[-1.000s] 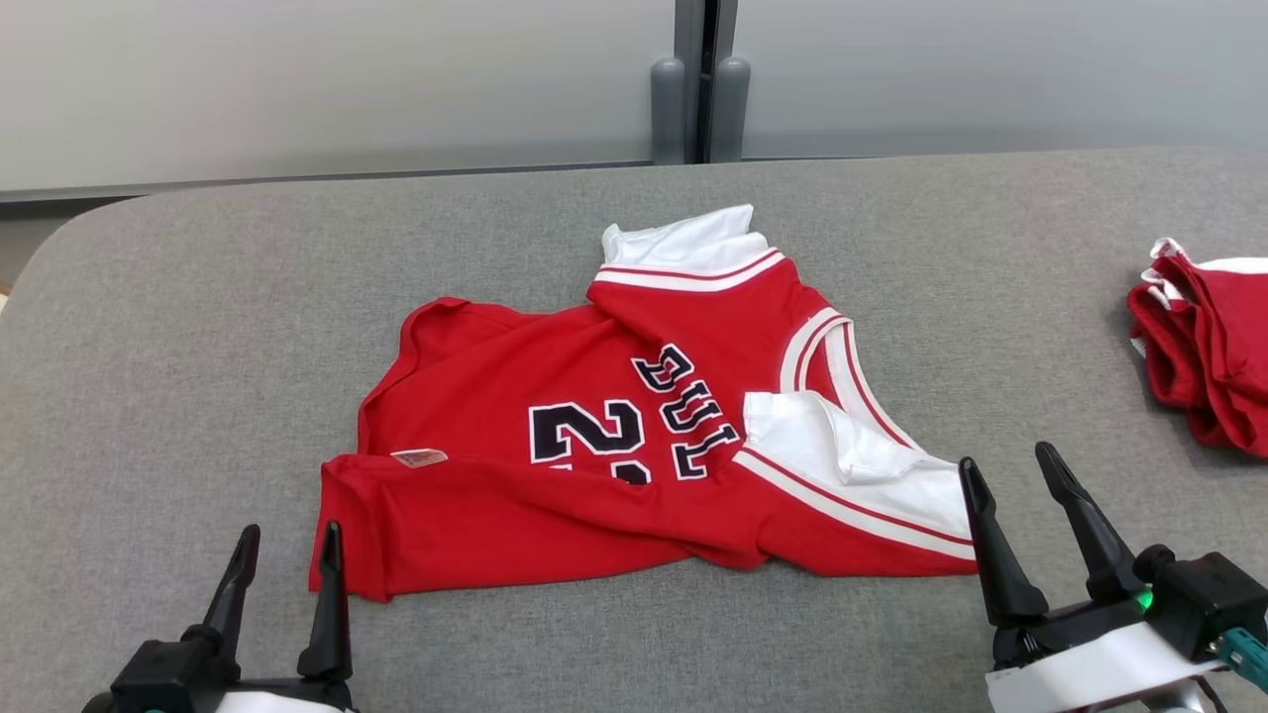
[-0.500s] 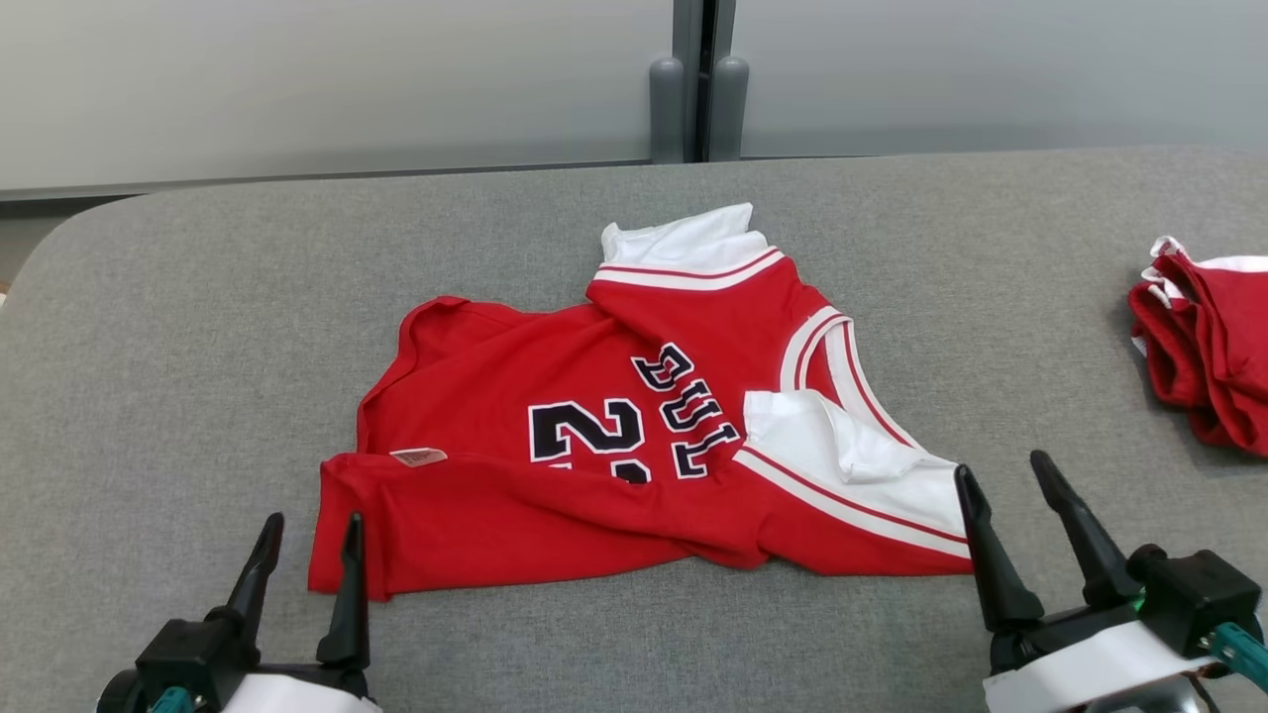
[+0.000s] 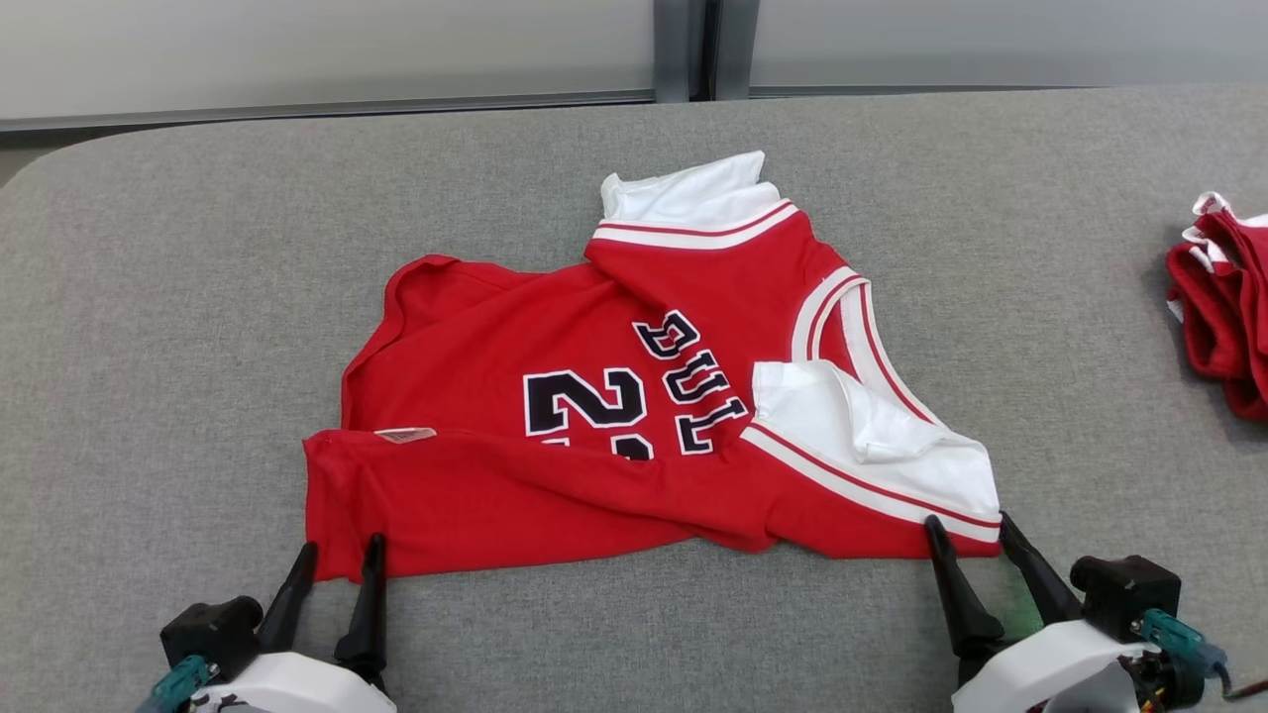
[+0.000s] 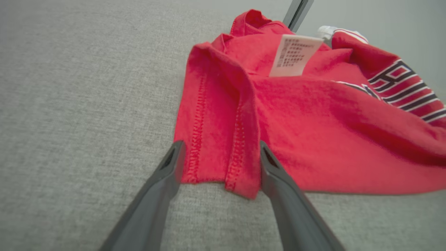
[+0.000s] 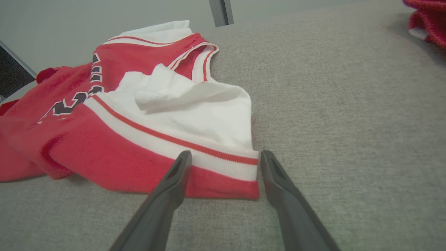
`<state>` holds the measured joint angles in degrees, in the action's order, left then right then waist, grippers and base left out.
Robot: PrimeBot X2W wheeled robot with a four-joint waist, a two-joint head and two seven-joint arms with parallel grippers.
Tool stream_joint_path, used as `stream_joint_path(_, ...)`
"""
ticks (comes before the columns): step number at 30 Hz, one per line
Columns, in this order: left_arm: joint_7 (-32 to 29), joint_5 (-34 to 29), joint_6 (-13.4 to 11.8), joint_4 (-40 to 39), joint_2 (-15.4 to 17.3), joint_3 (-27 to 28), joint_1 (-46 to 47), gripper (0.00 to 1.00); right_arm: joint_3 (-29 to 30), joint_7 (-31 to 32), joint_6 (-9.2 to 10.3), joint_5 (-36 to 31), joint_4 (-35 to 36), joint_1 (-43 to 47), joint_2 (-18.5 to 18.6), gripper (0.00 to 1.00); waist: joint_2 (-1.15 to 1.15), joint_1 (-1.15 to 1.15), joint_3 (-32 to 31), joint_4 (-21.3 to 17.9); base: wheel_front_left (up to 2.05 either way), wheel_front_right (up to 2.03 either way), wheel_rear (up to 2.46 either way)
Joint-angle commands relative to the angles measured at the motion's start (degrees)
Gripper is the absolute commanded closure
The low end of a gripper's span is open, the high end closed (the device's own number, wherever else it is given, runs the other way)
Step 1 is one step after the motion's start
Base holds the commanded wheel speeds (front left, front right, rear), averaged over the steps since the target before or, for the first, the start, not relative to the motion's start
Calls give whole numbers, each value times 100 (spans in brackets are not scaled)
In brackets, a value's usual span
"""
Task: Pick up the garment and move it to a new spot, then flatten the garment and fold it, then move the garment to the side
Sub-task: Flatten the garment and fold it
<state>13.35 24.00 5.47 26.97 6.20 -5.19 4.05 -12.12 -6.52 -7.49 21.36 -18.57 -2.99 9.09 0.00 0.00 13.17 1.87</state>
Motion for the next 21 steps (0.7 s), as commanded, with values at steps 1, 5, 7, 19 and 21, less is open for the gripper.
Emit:
stream_joint_path(1,-55,178,44,174,-27,60,83,45,-50,-17,0,91,-180,-152,-8,0,0,0,42,3,0,0,0)
stream_joint_path(5,-60,373,119,366,-41,11,64,100,-135,31,0,349,-524,-334,-41,46,0,0,118,60,0,0,0)
stream_joint_path(7,-40,440,137,410,-52,-29,102,100,-185,-18,0,484,-641,-396,-8,100,0,0,149,110,0,0,0)
stream_joint_path(19,110,540,166,-81,318,89,-149,100,-199,-325,6,925,-334,-177,303,100,0,0,72,217,0,0,0)
stream_joint_path(21,30,561,169,-238,426,98,-277,100,-150,-264,6,955,-166,-25,367,100,0,0,15,227,0,0,0)
